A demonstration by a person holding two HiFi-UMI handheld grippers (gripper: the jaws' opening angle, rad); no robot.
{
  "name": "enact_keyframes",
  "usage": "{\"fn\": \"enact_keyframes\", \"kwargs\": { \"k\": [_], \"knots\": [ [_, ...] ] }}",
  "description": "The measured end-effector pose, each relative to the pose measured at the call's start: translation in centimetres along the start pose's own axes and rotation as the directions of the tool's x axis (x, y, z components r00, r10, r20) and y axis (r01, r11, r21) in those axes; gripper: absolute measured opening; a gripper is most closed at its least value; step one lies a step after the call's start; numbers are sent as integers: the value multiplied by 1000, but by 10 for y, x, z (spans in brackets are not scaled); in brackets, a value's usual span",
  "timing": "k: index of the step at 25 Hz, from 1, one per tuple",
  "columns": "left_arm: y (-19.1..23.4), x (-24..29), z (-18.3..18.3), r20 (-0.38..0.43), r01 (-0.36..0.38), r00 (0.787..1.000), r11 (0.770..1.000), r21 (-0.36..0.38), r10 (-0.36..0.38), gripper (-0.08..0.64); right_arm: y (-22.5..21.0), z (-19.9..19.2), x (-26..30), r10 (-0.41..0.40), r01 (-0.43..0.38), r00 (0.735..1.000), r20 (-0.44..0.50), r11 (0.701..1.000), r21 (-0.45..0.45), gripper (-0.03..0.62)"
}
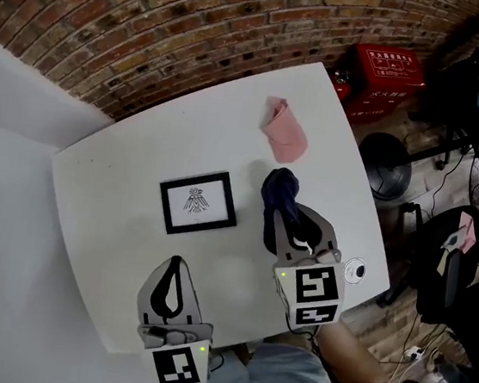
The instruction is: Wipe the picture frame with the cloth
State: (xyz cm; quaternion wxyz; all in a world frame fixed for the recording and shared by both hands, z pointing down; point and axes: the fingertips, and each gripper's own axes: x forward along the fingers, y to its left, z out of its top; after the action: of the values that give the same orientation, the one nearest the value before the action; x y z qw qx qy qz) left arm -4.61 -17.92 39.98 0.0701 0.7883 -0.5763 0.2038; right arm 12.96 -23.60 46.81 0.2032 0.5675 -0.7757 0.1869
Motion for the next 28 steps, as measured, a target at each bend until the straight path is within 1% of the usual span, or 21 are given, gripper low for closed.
{"fn": "enact_keyframes", "kwargs": {
  "k": [4,8,12,17,20,24,28],
  "knots": [
    [5,-18,32,75,-8,997,1000,20,7,9,5,40,-29,-14,15,996,89,1000,-12,77],
    [21,-44,77,173,-34,984,999,9,32,9,25,84,-70,-8,14,982,191,999,-31,77],
    [42,-74,119,278,-56,959,998,20,48,9,65,122,-109,28,-11,958,285,998,-59,77],
    [66,-105,160,376,-69,925,997,19,57,9,112,165,-147,73,-23,911,406,992,-126,77],
    [79,-124,170,415,-79,908,997,17,64,9,133,174,-164,79,-15,889,450,990,-144,77],
    [90,-133,170,448,-72,892,997,19,56,9,153,176,-169,78,-14,885,460,990,-140,77],
    [84,-139,172,461,-47,887,998,44,21,9,159,180,-174,65,7,878,475,989,-149,75]
  ]
}}
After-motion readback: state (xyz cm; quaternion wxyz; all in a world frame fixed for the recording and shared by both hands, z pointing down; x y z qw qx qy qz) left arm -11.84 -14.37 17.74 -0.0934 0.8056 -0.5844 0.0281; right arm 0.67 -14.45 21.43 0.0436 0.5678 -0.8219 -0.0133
